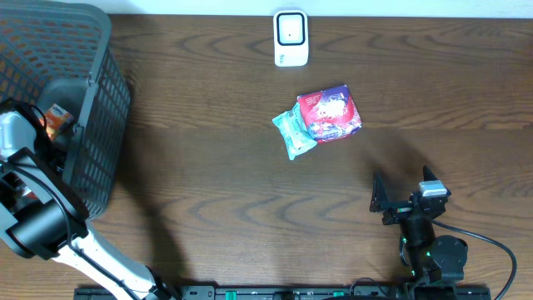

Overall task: Scan the item barcode
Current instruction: 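Grasp the red snack bar in the basket with the left gripper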

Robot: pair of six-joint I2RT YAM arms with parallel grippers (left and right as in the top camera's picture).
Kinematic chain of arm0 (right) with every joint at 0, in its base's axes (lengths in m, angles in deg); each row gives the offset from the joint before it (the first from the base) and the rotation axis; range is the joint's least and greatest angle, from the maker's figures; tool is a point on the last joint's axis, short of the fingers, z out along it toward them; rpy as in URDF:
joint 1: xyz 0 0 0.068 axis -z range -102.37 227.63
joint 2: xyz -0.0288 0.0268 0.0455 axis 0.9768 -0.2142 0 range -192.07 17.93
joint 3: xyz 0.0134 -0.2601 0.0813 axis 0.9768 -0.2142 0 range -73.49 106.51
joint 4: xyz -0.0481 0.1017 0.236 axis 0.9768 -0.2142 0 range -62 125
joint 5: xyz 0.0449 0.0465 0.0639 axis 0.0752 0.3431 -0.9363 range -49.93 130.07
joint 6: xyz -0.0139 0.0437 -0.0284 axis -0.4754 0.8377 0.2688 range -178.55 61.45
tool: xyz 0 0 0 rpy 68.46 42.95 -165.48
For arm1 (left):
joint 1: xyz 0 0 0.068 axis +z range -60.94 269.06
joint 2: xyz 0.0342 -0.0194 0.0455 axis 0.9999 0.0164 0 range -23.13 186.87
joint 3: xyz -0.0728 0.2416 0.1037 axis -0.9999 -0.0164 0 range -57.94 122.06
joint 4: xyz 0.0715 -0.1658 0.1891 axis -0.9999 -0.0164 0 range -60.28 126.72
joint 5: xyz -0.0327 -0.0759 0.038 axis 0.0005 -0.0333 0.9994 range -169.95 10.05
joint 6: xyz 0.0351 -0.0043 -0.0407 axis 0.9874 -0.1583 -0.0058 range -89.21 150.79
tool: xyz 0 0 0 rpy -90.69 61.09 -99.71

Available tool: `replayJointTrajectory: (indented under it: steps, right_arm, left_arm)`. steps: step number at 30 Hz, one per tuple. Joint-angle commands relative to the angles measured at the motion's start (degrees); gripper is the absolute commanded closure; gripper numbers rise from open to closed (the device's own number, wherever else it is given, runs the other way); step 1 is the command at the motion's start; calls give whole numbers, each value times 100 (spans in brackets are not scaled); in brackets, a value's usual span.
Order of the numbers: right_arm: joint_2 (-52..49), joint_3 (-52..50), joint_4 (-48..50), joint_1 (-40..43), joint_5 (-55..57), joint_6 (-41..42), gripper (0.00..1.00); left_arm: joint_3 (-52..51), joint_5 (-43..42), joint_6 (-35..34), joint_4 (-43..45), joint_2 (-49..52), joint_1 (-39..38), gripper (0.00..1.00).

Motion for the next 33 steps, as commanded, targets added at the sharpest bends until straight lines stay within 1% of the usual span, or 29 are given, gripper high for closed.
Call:
replayJointTrajectory:
  steps: [1, 3, 5, 8, 11, 18, 28, 30, 33]
  right_arm:
    - [24, -4, -24, -24, -35, 57, 1]
    - [24, -4, -24, -24, -35, 57, 1]
    - [24, -4, -24, -24, -35, 57, 1]
    - [24, -4, -24, -24, -35, 57, 1]
    - [24, -4, -24, -24, -35, 57, 1]
    - [24, -4, -24, -24, -35, 57, 1]
    - [24, -4, -24, -24, -35, 57, 1]
    - [24, -4, -24, -24, -35, 57, 1]
    - [24, -4, -24, -24, -35, 57, 1]
  left_arm:
    - [-175, -1058, 223, 74, 225, -46, 92]
    - [-133, -1325, 439, 116, 114, -46, 92]
    - [-2, -1821, 708, 138, -68, -46, 92]
    - [166, -2291, 748, 140, -374, -46, 92]
    - [210, -2540, 748, 282, -833, -46, 93]
    - [210, -2557, 748, 564, -1952, -61, 93]
    - [210, -2564, 649, 518, -2284, -61, 93]
    - [210, -2586, 433, 623, -2468, -61, 93]
    - [210, -3147, 120, 1040, -2907, -55, 93]
